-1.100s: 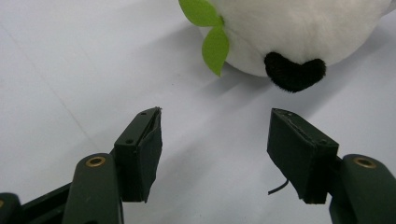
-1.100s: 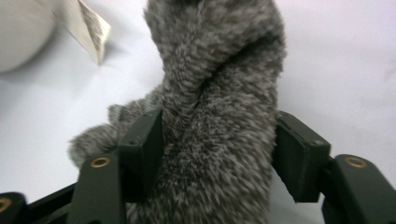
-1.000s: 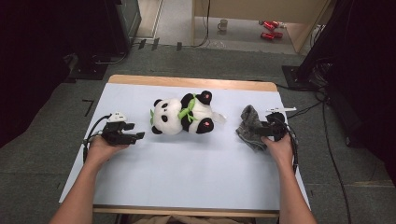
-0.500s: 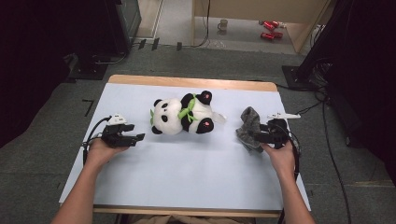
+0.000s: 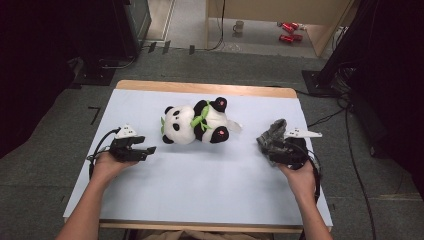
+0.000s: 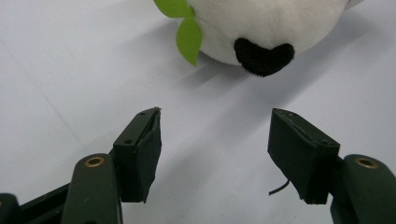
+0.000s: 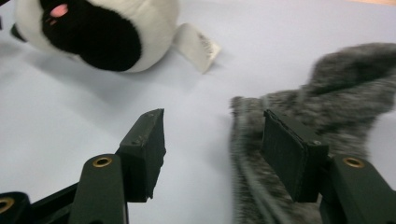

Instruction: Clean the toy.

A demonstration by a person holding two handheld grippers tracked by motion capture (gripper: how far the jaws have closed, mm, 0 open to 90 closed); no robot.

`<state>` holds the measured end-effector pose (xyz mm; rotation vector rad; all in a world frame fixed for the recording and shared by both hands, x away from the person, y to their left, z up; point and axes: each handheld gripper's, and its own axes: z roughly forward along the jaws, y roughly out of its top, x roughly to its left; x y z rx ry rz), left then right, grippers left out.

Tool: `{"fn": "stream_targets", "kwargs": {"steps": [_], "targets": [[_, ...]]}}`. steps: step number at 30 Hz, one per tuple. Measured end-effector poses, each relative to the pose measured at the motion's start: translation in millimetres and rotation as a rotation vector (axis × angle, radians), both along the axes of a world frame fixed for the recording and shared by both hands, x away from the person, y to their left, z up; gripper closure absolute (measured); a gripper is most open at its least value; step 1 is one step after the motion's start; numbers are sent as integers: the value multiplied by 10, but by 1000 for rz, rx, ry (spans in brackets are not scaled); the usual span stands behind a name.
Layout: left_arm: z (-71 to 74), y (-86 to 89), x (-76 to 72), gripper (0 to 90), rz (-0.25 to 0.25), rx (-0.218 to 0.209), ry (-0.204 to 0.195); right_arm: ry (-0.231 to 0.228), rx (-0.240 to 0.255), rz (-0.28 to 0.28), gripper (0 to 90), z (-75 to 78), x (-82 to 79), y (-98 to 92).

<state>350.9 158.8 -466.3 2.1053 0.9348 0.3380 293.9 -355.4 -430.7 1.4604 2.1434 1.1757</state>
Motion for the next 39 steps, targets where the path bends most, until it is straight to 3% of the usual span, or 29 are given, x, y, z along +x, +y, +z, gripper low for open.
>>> {"fn": "stream_targets", "kwargs": {"steps": [10,15,19,24,26,29,32,36,39], "targets": [[-41,-29,-99,351,-32,7,-21,-25,-32,111,411,-126,-86,280],[-66,-49,-134,349,-42,20,-22,-33,-18,153,410,-211,-100,375],[-90,-62,-159,348,-55,38,-24,4,-8,196,403,-300,-89,457],[-138,-61,-165,350,-63,48,-13,54,-36,246,403,-423,-54,558],[-166,-57,-164,350,-69,61,-4,97,-68,277,403,-482,-43,599],[-217,-69,-162,345,-74,82,24,114,-130,314,410,-540,-54,675],[-234,-78,-165,342,-78,100,19,89,-177,324,420,-559,-77,727],[-240,-72,-161,330,-78,89,25,51,-168,327,419,-595,-112,707],[-243,-74,-162,322,-78,87,25,-9,-185,356,416,-637,-151,692]]}}
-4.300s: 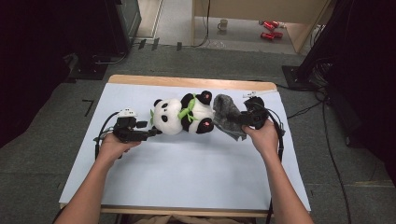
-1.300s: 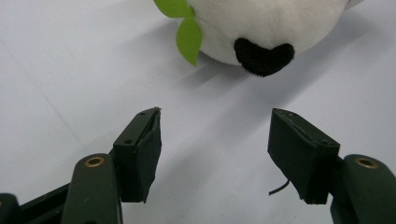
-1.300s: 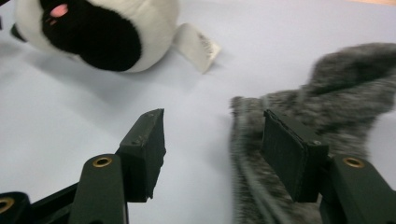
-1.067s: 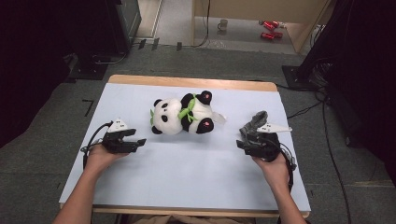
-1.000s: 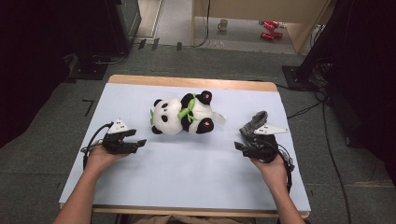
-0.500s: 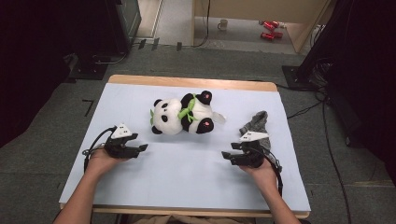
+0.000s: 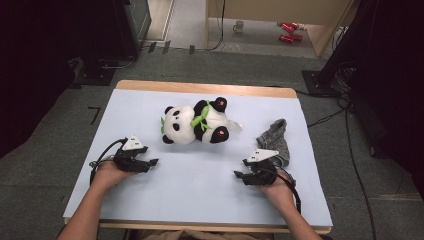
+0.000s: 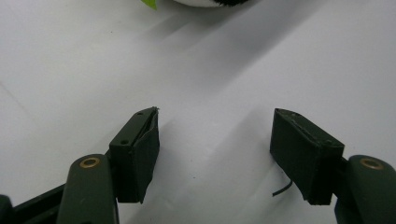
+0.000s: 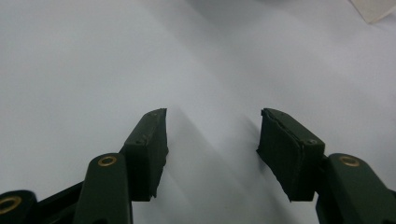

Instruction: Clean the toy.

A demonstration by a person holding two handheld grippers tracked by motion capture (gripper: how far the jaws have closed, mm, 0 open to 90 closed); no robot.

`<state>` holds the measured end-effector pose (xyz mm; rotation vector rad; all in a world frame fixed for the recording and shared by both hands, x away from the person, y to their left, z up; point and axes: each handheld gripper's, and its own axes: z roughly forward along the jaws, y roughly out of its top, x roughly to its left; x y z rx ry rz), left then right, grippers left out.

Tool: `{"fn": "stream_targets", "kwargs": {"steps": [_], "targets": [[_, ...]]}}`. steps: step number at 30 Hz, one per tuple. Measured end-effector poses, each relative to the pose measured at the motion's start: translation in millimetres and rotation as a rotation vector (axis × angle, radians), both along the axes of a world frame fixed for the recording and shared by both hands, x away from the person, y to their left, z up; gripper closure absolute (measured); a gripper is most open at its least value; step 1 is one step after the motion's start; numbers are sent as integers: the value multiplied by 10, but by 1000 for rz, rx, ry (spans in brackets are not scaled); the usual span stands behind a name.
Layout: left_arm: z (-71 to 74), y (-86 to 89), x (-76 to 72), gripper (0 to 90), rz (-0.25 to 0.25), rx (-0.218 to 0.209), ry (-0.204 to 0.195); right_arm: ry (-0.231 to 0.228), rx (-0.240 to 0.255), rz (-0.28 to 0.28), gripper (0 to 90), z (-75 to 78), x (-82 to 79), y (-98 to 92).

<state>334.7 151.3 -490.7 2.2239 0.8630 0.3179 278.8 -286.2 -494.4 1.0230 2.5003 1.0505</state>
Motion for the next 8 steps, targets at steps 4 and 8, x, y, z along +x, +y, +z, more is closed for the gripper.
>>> {"fn": "stream_targets", "kwargs": {"steps": [4,8], "targets": [[-10,11,-4,312,-8,-4,-5,-10,22,9,377,-23,-12,-17],[-12,10,-4,307,-12,-4,-6,-35,36,27,318,-60,-46,-19]]}}
